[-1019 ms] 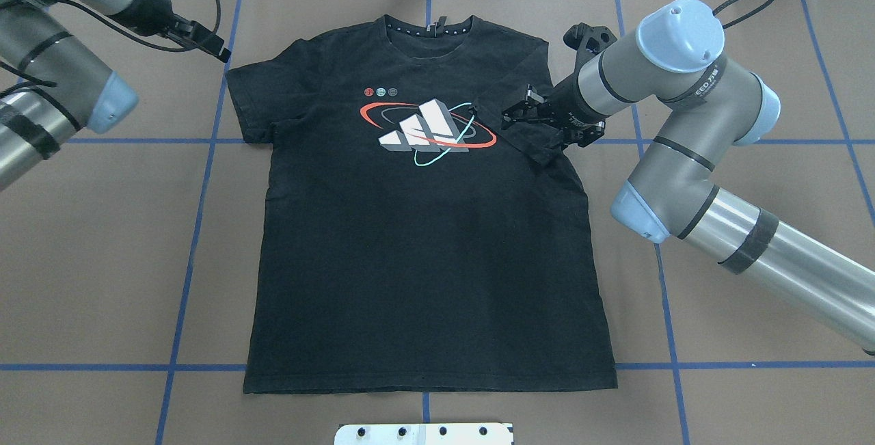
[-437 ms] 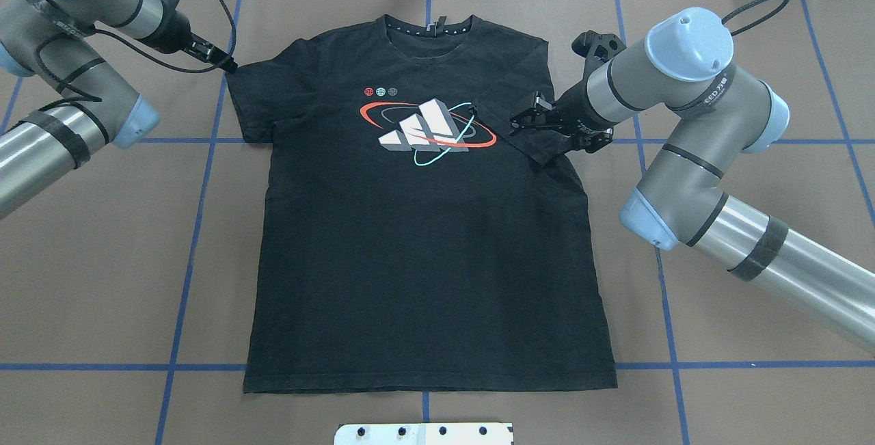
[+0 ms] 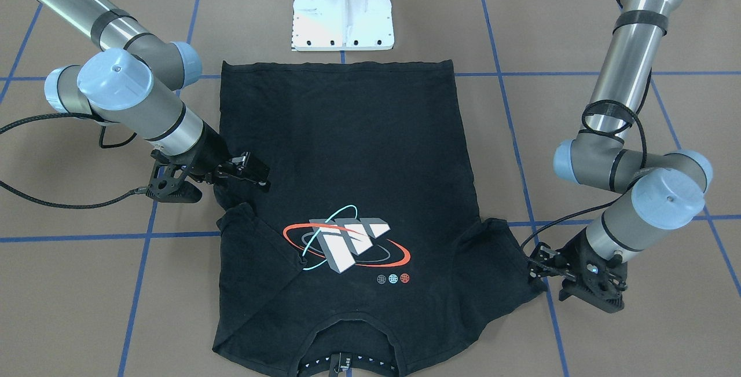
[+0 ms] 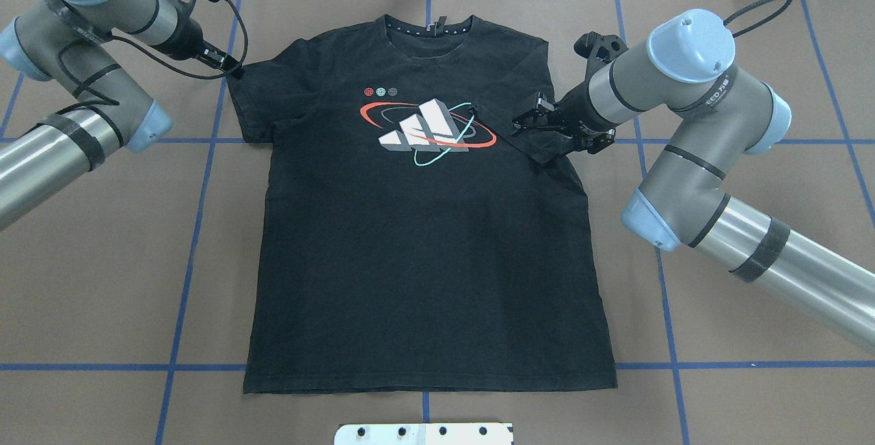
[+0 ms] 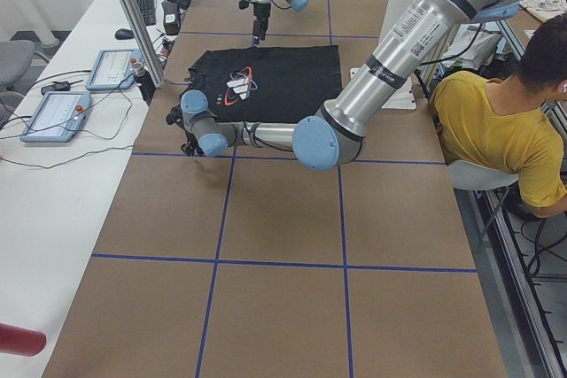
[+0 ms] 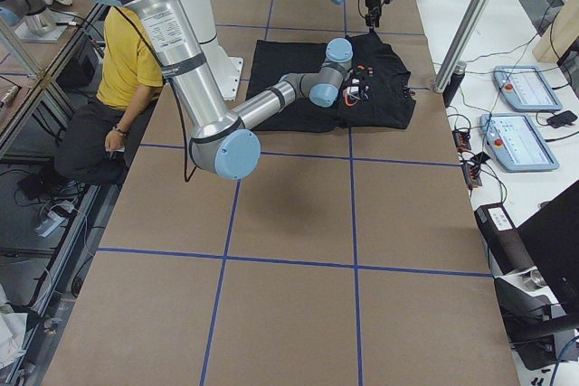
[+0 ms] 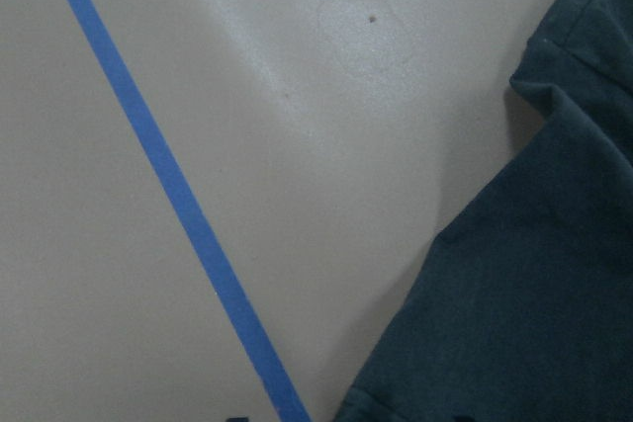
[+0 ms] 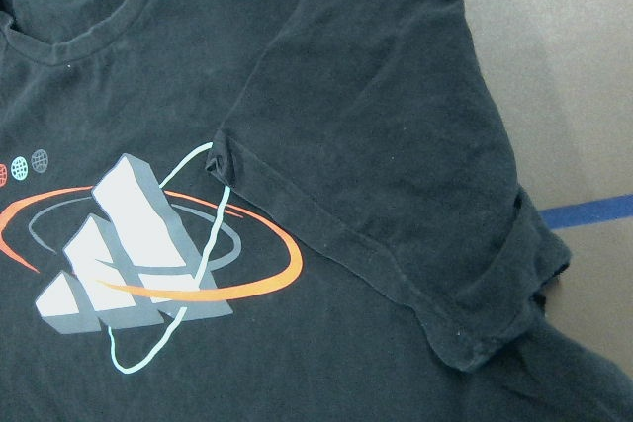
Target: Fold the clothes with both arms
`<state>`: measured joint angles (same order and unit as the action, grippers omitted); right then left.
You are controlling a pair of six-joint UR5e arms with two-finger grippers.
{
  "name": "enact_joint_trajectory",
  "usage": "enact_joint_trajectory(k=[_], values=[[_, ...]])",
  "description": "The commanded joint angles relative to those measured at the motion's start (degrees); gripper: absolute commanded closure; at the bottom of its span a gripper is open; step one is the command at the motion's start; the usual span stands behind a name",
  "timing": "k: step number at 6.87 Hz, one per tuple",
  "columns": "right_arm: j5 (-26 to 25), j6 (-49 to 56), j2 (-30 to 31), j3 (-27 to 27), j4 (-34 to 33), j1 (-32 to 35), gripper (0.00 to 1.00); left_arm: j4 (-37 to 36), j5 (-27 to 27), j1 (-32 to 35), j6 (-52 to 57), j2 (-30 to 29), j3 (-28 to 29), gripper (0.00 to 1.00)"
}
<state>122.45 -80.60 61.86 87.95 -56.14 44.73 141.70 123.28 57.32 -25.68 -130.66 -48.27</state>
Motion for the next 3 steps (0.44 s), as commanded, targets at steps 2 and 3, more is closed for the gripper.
enact_joint_trajectory(k=[2,3], values=[[-0.9,0.0,0.37,0.2,0.07,0.0,0.0,3.83,-0.59,-0.54,-0.16,-0.57,3.44,0.36],[-0.9,0.0,0.37,0.21,0.07,0.09,0.0,3.84,-0.59,-0.63,-0.5,-0.57,3.45,0.38]])
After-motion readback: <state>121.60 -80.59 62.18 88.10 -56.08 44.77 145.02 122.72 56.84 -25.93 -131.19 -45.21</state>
